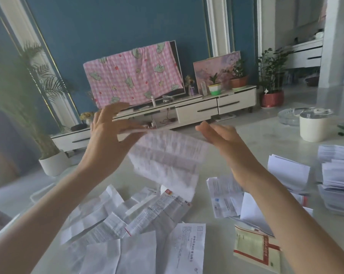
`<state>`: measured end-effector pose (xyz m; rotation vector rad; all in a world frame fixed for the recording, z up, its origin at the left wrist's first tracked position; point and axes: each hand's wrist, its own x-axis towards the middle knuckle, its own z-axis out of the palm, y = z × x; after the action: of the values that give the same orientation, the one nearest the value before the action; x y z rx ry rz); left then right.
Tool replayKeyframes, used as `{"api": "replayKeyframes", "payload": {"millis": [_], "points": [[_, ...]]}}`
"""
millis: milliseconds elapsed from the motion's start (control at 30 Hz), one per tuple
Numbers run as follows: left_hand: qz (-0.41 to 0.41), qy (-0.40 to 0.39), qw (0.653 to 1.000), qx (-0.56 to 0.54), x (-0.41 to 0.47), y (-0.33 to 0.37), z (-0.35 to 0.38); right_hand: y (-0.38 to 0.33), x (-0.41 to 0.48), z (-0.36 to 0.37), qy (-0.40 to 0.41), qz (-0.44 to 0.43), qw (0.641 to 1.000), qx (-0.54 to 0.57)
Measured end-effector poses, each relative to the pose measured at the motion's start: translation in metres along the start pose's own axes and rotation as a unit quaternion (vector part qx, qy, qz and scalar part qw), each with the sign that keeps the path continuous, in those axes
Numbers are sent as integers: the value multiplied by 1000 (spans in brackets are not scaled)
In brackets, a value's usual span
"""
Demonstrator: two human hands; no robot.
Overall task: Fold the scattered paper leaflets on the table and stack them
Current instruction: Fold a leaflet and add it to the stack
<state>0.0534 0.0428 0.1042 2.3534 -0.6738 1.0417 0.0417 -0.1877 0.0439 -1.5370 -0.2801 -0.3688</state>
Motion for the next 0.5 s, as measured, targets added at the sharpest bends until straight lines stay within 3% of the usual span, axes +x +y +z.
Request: {"api": "replayKeyframes", "payload": {"millis": [100,200,367,500], "points": [[-104,-4,984,-143,11,13,-5,1,-1,-6,-89,-10,995,36],[-171,7,962,-213,15,16,-2,3,-1,-10,-161,16,982,95],[-253,-11,912,-322,3,7,11,16,-3,-3,-117,98,983,100],[-309,-149,851,-398,-16,1,22,23,-3,-2,-30,103,988,114]]}}
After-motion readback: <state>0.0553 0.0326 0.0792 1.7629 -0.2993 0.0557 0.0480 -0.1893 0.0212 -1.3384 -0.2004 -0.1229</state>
